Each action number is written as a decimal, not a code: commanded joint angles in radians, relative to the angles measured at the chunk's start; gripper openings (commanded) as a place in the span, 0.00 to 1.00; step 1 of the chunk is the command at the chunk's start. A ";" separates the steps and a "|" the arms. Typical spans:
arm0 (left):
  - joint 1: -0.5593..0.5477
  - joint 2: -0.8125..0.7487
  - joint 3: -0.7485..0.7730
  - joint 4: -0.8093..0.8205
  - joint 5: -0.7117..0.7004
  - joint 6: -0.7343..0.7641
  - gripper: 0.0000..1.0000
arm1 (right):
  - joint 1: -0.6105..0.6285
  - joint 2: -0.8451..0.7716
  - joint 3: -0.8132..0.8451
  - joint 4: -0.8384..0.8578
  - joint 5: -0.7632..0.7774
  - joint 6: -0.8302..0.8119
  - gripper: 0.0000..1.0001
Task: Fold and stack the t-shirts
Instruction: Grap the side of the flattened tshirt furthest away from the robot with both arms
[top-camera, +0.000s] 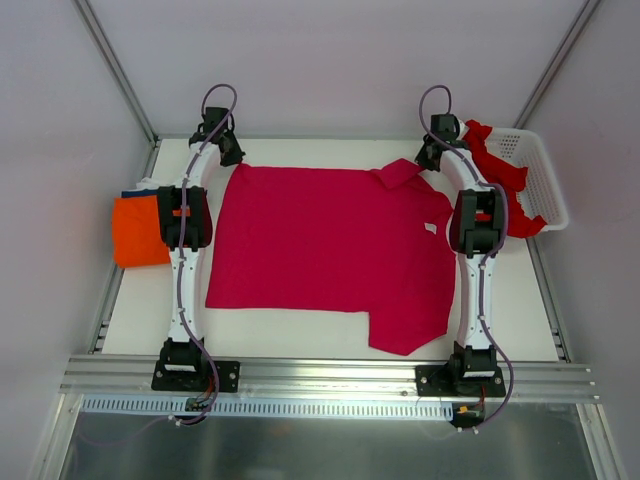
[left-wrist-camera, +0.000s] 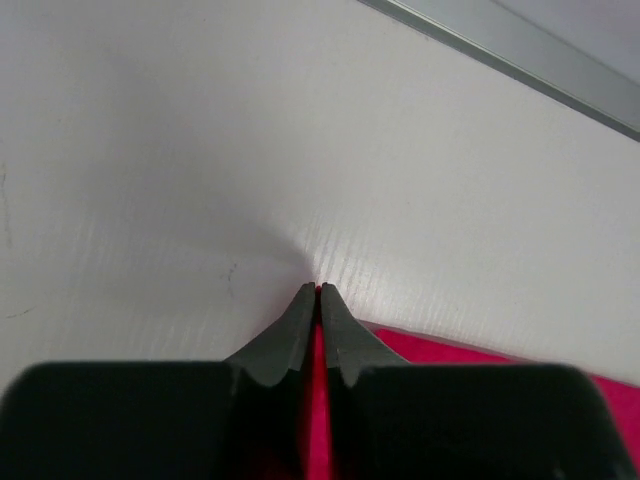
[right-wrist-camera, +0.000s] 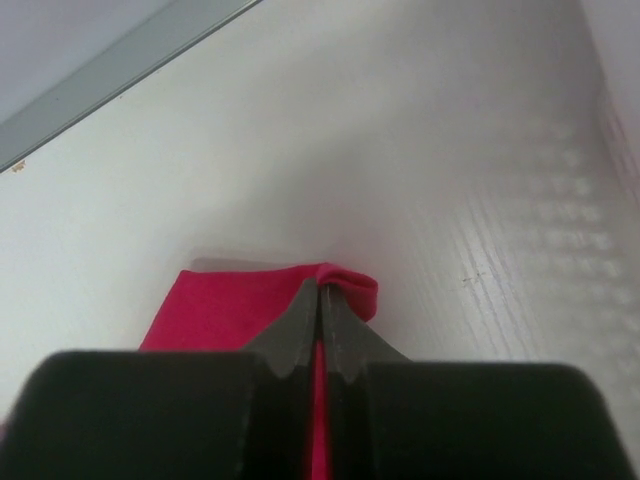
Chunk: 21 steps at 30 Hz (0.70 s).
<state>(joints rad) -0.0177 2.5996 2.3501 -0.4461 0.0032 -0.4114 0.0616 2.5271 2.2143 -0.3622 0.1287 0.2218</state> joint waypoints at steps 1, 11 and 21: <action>0.012 -0.003 0.034 0.010 0.017 -0.001 0.00 | 0.010 -0.045 -0.010 0.037 0.015 -0.021 0.00; 0.010 -0.087 -0.081 0.010 -0.058 0.011 0.00 | 0.020 -0.093 -0.064 0.025 0.012 -0.047 0.00; 0.009 -0.335 -0.314 0.012 -0.132 -0.009 0.00 | 0.035 -0.293 -0.292 0.068 0.020 -0.101 0.01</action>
<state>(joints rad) -0.0177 2.4084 2.0815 -0.4297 -0.0868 -0.4084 0.0811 2.3936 1.9987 -0.3328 0.1318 0.1566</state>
